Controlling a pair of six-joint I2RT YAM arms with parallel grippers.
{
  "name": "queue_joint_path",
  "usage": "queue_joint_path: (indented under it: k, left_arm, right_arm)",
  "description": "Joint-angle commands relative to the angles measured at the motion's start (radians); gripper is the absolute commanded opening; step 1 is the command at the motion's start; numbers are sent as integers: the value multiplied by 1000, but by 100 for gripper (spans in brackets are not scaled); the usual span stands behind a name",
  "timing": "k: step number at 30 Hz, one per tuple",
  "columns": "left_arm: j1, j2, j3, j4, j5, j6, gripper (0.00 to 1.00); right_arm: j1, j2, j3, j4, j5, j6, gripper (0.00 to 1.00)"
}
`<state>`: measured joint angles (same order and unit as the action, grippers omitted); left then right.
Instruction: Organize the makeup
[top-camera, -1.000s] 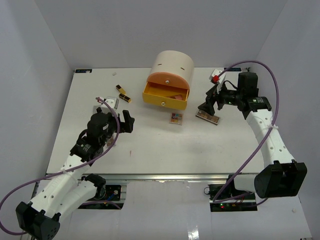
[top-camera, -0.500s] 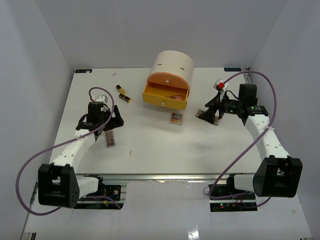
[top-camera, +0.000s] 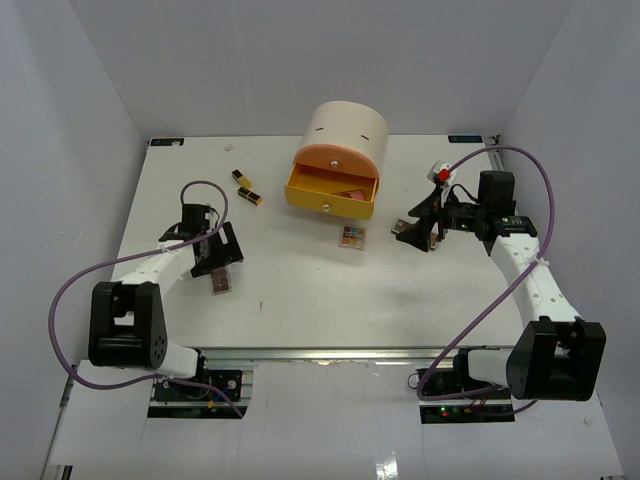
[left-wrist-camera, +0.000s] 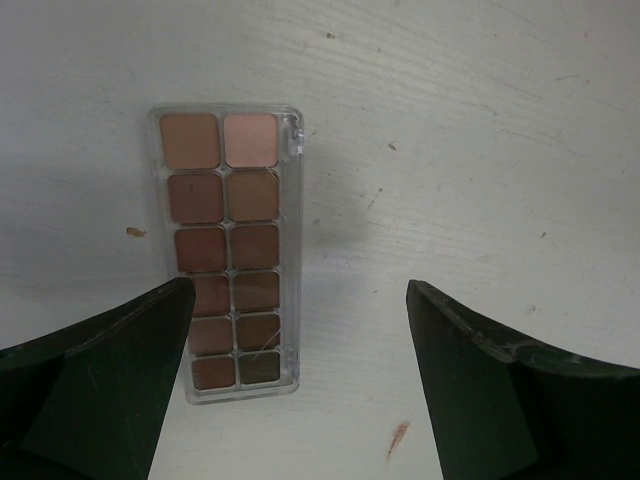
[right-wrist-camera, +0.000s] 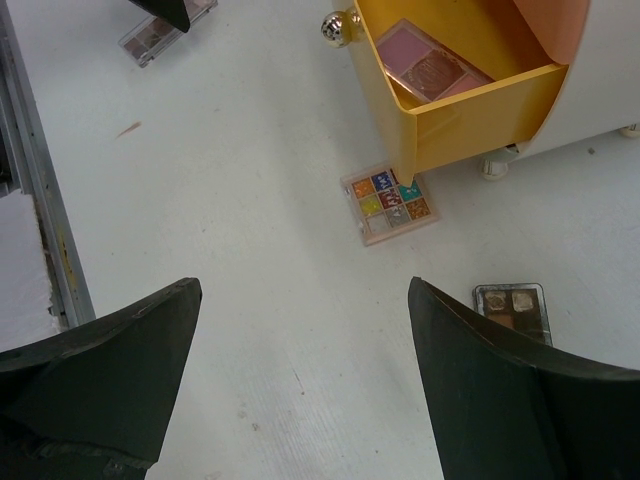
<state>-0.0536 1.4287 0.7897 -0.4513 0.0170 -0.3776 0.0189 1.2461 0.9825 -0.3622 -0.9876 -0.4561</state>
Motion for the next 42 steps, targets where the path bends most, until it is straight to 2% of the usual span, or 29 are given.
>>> queue_joint_path:
  k: [1,9,13,19,24,27,30,33,34,36,39,42]
  left_arm:
    - [6,4,42,-21,-79,11,98]
    - [6,45,43,-30,-131,31,97]
    - [6,70,43,-30,-110,38,90]
    - [-3,89,43,-32,-108,45,70]
    - [-12,72,41,-34,-95,43,45]
    - [-16,37,46,-31,-42,31,18]
    - [-23,-62,41,-6,100,-7,9]
    - [-24,-195,22,59,322,-125,8]
    - [-26,-245,11,104,415,-194,8]
    - [-43,-307,0,220,511,-321,8]
    - [-117,-353,16,329,540,-515,8]
    - [-220,-322,63,447,490,-672,8]
  right_arm:
    - [-7,-16,-7,26,-40,-12,90]
    - [-7,-13,-7,26,-47,-9,90]
    - [-7,-14,-8,26,-49,-7,90]
    - [-7,-8,-8,25,-56,-3,90]
    - [-7,-10,-8,26,-56,-2,90]
    - [-7,-13,-8,26,-56,-1,90]
    - [-7,-14,-8,28,-51,-1,90]
    - [-7,-11,-9,28,-46,-3,90]
    - [-7,-9,-9,27,-44,-3,90]
    - [-8,-5,-9,28,-41,-4,90]
    - [-7,-4,-8,28,-37,-4,90]
    - [-7,-4,-8,29,-33,-3,90]
